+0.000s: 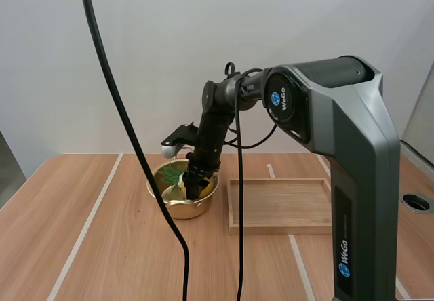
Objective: Open the pot, put the pineapple inside, and close it
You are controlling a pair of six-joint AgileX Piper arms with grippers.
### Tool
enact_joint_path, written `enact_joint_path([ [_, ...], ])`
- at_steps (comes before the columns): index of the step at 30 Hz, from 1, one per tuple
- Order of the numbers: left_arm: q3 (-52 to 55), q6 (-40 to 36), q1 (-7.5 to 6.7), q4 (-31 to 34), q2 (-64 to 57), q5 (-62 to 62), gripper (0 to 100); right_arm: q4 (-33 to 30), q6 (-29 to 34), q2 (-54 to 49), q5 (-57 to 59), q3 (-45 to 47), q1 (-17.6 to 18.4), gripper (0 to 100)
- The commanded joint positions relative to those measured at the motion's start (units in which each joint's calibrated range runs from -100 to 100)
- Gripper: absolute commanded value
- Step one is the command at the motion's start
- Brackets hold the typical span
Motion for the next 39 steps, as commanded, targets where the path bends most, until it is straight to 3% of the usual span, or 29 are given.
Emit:
enact_joint_path([
  [1,-0.2,-0.2,0.03,0.5,0.1,-0.7,0,-0.4,1.2,-0.8,5.9,0.7,0.2,0],
  [5,-0.2,-0.2,0.03,0.5,0.1,-0.7,0,-1.1,3.9,-0.8,5.9,0.7,0.2,0],
  [6,-0.2,-0.2,0.03,0.5,0.1,-0.7,0,-1.6,4.4,-0.8,5.9,0.7,0.2,4],
  [11,-0.2,-0.2,0.03,0.5,0.1,-0.7,0,-2.9,5.1,-0.8,5.9,0.7,0.2,35],
  [20,-0.2,-0.2,0.03,0.5,-0.1,-0.4,0,-2.9,5.5,-0.8,5.9,0.5,0.2,100],
  [29,-0.2,-0.2,0.03,0.5,-0.5,0.8,0,-3.9,6.1,-0.8,5.9,-2.2,0.2,100],
  [39,-0.2,-0.2,0.03,0.5,-0.5,1.0,0,-4.1,14.5,-2.3,5.9,-22.1,0.2,100],
])
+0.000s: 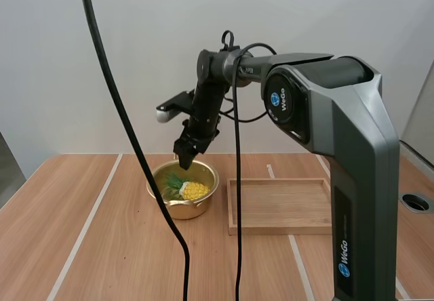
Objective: Open the pot, put the pineapple inside, and close it
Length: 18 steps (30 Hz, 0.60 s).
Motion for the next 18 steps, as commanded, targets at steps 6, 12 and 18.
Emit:
enact_joint_path([
  [6,-0.2,-0.2,0.03,0.5,-0.4,-0.6,0,-0.2,5.0,-6.9,0.9,-13.8,0.0,100],
  [12,-0.2,-0.8,0.03,0.5,-0.4,-0.6,0,-5.6,8.3,-14.5,0.9,-16.5,0.0,100],
  [18,-0.2,-0.9,0.03,0.3,-0.4,0.1,0,-17.4,18.6,-23.9,-8.1,-16.5,-0.7,100],
])
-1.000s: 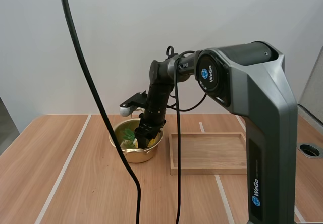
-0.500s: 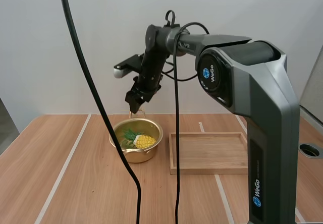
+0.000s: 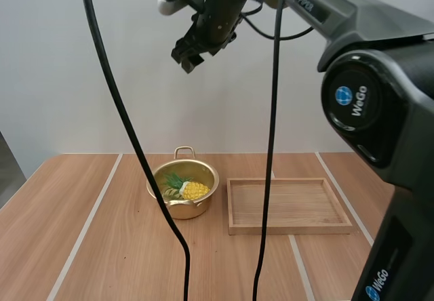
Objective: Open the pot, put the pineapple inside, and close it
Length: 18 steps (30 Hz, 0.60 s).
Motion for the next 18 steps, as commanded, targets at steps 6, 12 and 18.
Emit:
enact_joint_path([
  [6,-0.2,-2.0,0.03,0.3,-0.4,5.6,0,-19.4,22.5,-13.6,-14.7,-0.5,-3.7,100],
  [12,-0.2,-4.7,0.03,0.4,-0.3,13.7,0,-27.7,25.8,-22.2,-20.2,-0.5,-6.0,100],
  [18,3.0,-7.6,0.03,4.3,-0.3,22.2,0,-29.5,25.8,-30.2,-25.7,-0.5,-6.0,100],
])
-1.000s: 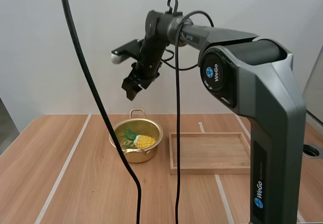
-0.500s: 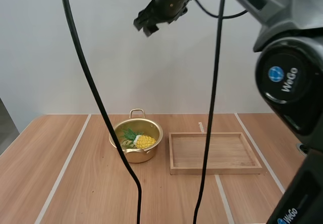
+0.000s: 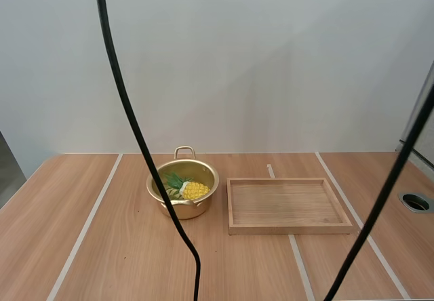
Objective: Open the pot, put the pineapple inside, and close it
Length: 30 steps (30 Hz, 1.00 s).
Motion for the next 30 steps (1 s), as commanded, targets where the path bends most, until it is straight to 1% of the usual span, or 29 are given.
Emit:
enact_joint_path([
  [1,2.1,-3.2,0.03,3.7,-0.3,4.4,0,-1.6,0.2,-4.5,-3.4,-0.4,-0.2,100],
  [5,4.7,-7.4,0.12,8.4,-0.4,11.0,0,-3.3,0.2,-7.3,-3.4,-0.4,-0.2,100],
  [10,9.1,-8.9,1.47,8.7,-0.4,21.0,0,-4.8,0.2,-9.1,-2.6,-0.4,-0.2,100],
  [16,17.1,-9.4,1.47,8.6,-0.4,29.3,0,-6.0,2.1,-10.4,-2.0,-0.4,-0.2,100],
  [23,28.5,-9.4,1.47,8.6,-0.4,29.0,0,-7.8,2.1,-10.4,-1.5,-0.4,-0.2,100],
  [28,36.8,-9.4,1.47,7.6,-0.4,23.8,0,-8.5,2.1,-10.5,-0.6,-0.4,-0.2,100],
  [30,39.7,-9.4,1.47,6.8,-0.4,23.6,0,-9.1,2.1,-10.5,0.2,-0.4,-0.2,100],
])
